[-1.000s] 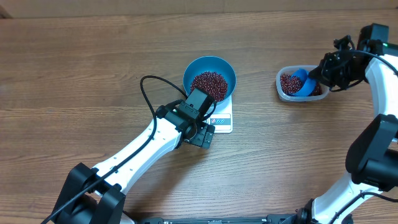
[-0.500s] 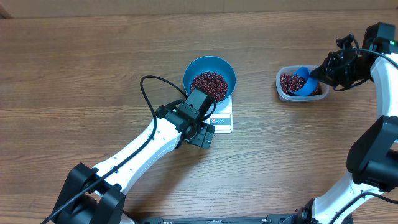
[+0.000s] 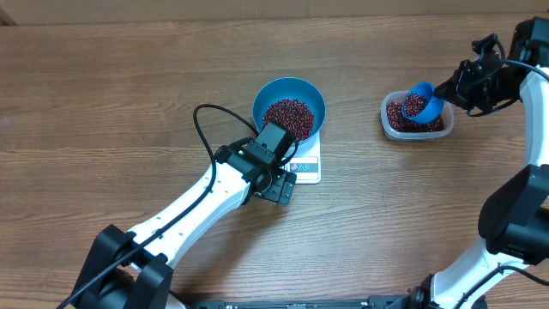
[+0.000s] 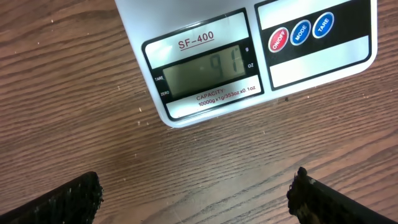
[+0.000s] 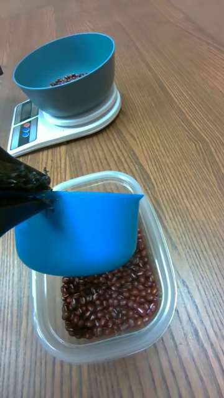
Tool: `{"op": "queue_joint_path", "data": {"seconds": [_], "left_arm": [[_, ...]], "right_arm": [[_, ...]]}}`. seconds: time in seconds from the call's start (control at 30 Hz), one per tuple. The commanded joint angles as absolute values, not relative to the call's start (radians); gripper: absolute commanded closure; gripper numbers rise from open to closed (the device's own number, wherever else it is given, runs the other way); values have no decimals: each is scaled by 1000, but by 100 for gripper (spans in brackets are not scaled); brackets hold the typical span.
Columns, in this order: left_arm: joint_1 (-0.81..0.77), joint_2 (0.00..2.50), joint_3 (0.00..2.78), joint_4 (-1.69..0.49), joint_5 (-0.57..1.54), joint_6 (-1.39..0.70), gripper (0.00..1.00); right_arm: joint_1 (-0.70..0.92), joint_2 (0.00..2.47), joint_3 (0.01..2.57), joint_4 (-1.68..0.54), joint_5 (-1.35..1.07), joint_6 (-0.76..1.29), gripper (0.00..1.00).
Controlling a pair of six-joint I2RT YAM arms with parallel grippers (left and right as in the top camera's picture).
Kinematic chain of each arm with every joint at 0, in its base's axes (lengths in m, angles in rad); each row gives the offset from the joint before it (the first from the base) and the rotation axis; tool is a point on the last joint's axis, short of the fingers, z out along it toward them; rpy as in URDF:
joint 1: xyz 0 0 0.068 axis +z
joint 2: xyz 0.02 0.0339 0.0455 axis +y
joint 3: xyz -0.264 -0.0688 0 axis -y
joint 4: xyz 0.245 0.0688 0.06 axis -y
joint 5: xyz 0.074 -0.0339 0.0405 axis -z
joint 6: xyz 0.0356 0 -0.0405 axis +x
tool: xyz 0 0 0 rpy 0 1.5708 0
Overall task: Scoop item into bowl and weigh 150g on scale
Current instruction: 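Scoop and lift the blue cup with beans using the right gripper, then carry the bean-filled blue cup over the teal bowl with the right gripper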
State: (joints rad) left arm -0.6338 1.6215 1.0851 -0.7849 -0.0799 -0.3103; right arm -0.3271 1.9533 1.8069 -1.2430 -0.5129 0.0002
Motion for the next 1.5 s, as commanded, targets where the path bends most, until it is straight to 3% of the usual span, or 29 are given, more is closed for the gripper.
{"op": "queue_joint_path", "data": {"seconds": [0.0,0.87,1.47], "left_arm": [[-628,1622,1075,-785,-89,-292,1],[-628,1622,1075,-785,-89,-292,0],[-628,1622,1075,-785,-89,-292,0]], "right_arm": [[-335,1935,1842,-1245,-525,-8,96],[-336,1935,1842,-1245,-531,-4,96],[-325,1935,1842,-1244,-912,-4,96]]}}
